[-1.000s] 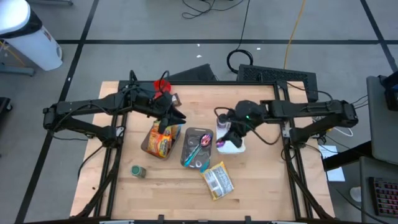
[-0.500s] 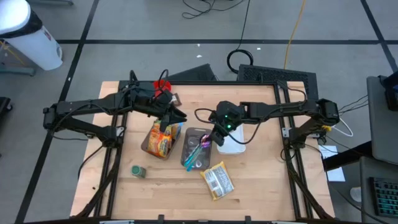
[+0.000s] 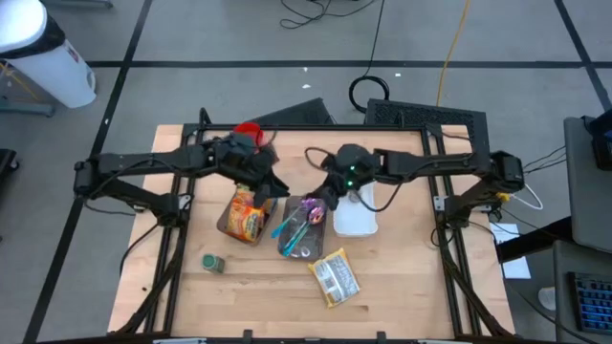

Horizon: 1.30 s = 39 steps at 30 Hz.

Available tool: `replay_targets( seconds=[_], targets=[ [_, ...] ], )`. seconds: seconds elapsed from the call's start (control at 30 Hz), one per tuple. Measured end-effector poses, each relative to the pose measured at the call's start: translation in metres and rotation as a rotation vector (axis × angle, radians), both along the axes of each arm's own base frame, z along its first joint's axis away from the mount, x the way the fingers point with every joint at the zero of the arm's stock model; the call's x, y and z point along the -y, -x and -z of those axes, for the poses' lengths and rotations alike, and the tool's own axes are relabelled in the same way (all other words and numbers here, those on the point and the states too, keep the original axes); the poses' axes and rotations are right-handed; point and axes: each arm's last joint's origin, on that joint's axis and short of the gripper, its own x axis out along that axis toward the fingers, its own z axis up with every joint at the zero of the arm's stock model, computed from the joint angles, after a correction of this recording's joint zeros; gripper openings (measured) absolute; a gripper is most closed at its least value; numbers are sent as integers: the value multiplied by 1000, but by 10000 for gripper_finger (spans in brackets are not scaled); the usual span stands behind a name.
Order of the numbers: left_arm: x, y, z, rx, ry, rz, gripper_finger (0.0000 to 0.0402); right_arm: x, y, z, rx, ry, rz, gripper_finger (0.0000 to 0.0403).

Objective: Pick & Place Food Item
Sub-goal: Put the blue spoon into the right gray bin

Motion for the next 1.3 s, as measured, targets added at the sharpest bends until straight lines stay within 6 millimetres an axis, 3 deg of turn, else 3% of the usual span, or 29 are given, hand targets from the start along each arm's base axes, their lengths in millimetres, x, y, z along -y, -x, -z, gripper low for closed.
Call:
replay_targets(
  seconds=[0.2, 0.43, 0.93, 1.3],
  targets=[
    [0, -25, 21, -26, 91, 86, 131, 7, 3, -6, 2, 31, 19, 0],
    [0, -38, 36, -61, 139, 117, 131, 10, 2, -14, 33, 60, 21, 0],
    [-4, -40, 28, 16, 102, 55, 131, 7, 5, -13, -6, 58, -24, 0],
    [-4, -35, 35, -75, 99, 44, 131, 6, 3, -17, 35, 66, -26, 0]
  ],
)
